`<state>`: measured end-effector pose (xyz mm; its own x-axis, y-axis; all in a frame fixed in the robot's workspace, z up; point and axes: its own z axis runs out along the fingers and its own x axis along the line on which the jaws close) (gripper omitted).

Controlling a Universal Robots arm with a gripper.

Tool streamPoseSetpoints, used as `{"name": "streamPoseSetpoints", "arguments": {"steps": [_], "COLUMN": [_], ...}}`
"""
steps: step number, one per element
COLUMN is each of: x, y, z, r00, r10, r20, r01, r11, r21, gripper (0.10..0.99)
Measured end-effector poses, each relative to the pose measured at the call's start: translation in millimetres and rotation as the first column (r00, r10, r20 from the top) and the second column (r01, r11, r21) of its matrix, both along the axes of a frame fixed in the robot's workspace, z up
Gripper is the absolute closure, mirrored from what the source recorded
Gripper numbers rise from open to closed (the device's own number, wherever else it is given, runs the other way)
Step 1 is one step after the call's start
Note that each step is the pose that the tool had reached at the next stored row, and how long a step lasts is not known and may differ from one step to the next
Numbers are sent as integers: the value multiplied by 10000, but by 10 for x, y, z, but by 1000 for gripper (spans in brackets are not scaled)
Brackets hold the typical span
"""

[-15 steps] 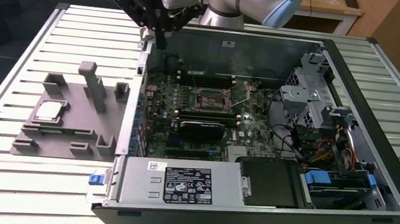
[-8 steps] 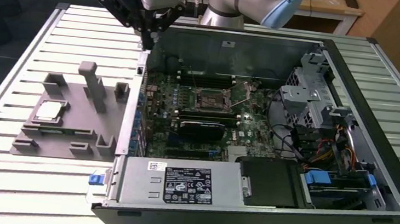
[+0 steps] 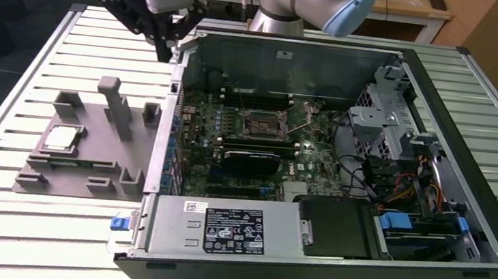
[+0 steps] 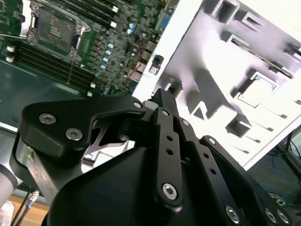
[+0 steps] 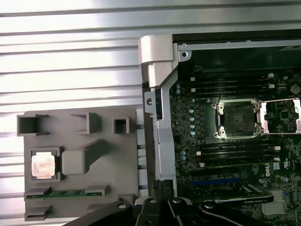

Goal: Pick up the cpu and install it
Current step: 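Reach for the cpu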

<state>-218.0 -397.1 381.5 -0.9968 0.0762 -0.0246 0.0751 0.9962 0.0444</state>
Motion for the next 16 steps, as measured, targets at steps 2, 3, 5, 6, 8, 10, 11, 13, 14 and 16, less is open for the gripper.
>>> {"name": "streamPoseSetpoints", "arguments": {"steps": [2, 3, 5, 6, 8, 10, 11, 13, 14, 16], "x": [-50, -67, -100, -121, -170, -220, -244, -294, -318, -362], "y": [0, 0, 0, 0, 0, 0, 0, 0, 0, 0], "z": [-7, -11, -18, -22, -31, -40, -45, -55, -59, -67], "r00": [10000, 10000, 10000, 10000, 10000, 10000, 10000, 10000, 10000, 10000], "r10": [-1, -1, 0, 0, 1, 0, -1, 0, 0, 1], "r20": [-1, -1, -1, -1, -1, -1, -1, -1, -1, -1], "r01": [1, 1, 0, 0, -1, 0, 1, 0, 0, -1], "r11": [10000, 10000, 10000, 10000, 10000, 10000, 10000, 10000, 10000, 10000], "r21": [0, -1, -1, -1, -1, -1, -1, 0, -1, -1], "gripper": [980, 980, 980, 980, 980, 980, 980, 980, 980, 980]}}
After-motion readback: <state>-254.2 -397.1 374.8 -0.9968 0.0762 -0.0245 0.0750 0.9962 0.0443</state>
